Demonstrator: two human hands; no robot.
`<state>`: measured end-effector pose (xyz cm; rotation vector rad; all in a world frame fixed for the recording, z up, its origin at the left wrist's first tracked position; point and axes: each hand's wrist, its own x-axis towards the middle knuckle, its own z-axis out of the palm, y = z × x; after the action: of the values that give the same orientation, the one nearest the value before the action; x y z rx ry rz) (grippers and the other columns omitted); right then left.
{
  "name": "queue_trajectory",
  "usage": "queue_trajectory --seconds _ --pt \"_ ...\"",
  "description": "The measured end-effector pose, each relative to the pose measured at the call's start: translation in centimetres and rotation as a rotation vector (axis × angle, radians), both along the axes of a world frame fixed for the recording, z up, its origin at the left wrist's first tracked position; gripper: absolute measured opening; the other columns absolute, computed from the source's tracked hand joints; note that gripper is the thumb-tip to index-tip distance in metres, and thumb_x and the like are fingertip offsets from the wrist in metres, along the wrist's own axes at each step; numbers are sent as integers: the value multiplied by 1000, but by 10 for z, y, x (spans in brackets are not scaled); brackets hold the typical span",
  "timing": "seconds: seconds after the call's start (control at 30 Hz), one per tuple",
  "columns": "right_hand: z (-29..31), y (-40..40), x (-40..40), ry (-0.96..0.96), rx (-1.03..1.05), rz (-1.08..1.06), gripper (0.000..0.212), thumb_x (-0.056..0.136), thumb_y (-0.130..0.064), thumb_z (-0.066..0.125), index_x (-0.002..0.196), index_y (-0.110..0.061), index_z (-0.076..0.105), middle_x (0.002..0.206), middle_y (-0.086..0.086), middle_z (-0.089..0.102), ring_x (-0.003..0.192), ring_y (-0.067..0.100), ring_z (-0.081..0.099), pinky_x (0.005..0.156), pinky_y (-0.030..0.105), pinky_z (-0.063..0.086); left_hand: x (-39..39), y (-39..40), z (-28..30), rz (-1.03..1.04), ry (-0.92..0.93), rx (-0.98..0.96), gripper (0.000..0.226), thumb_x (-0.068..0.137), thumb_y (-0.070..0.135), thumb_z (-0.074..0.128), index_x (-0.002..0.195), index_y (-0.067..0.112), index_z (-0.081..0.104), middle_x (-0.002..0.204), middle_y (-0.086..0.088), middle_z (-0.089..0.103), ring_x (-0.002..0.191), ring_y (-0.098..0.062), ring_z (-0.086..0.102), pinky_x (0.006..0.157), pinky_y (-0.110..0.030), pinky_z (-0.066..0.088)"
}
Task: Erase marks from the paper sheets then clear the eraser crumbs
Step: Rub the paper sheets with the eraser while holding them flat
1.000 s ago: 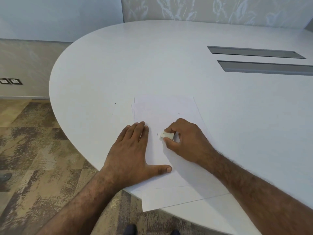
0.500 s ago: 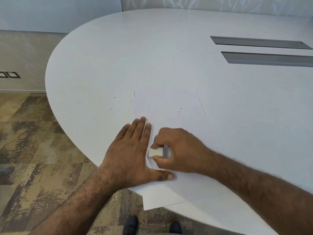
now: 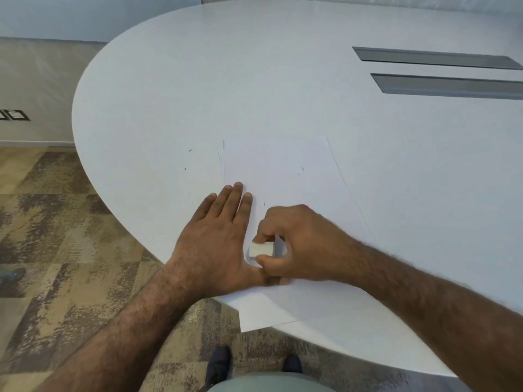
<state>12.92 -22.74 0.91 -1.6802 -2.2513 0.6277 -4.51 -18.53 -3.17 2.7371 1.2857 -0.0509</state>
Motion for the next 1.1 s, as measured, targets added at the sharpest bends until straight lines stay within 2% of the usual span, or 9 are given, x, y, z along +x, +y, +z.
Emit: queue_trajectory --seconds 0.13,0.27,0.4,0.5,0.63,0.77,0.9,1.03,1.1 --pt "4 8 8 -45 62 -181 25 76 -41 69 97 -28 69 99 -9 64 94 16 60 81 35 50 0 1 0 7 -41 -7 144 51 108 4 156 11 -14 163 -7 -23 151 -17 -19 122 -37 -12" --pt "6 -1 4 -20 -75 40 29 74 -44 70 99 -29 70 98 -10 65 92 11 59 79 35 51 -1 0 0 -21 4 -6 138 52 106 1 155 16 -18 162 -9 -25 150 -20 -21 123 -40 -8" --pt "8 8 15 -112 54 -148 27 79 -43 68 103 -31 68 105 -11 63 100 13 58 83 35 49 -1 0 0 -7 -8 -22 142 50 108 6 156 17 -17 161 -8 -27 150 -19 -23 124 -41 -8" --pt "8 -1 16 -102 -45 17 27 77 -44 70 101 -32 69 103 -14 63 96 8 57 79 32 49 -1 -1 0 -7 -6 -31 144 48 109 6 155 17 -17 161 -8 -28 150 -19 -23 124 -42 -7" --pt "10 3 20 -105 40 -153 27 79 -43 68 104 -31 68 107 -13 63 101 12 58 84 33 48 -1 2 -1 -4 2 -37 145 45 109 4 154 18 -20 160 -7 -30 149 -19 -26 124 -42 -8" --pt "9 -6 5 -81 -78 62 31 77 -43 70 104 -30 69 104 -12 64 97 9 58 81 33 49 -2 1 -2 -16 6 -24 145 46 109 6 155 17 -20 161 -9 -29 149 -20 -24 123 -40 -10" --pt "11 -8 34 -174 59 -221 25 76 -43 68 99 -32 68 106 -13 64 102 14 58 81 32 47 -1 2 -1 -1 -22 -28 146 44 110 7 154 18 -21 160 -7 -31 148 -18 -27 122 -39 -13" --pt "8 -14 26 -106 -27 -70 25 74 -44 70 95 -31 68 100 -14 64 96 10 58 80 34 49 -1 2 -2 -2 -15 -35 146 44 110 5 155 17 -20 160 -7 -30 148 -19 -26 123 -41 -9" --pt "8 -12 33 -120 40 -186 23 74 -43 70 94 -32 68 100 -14 64 98 10 58 80 33 48 0 2 -2 2 -15 -32 146 45 110 6 155 18 -19 161 -8 -29 149 -18 -25 123 -41 -9"
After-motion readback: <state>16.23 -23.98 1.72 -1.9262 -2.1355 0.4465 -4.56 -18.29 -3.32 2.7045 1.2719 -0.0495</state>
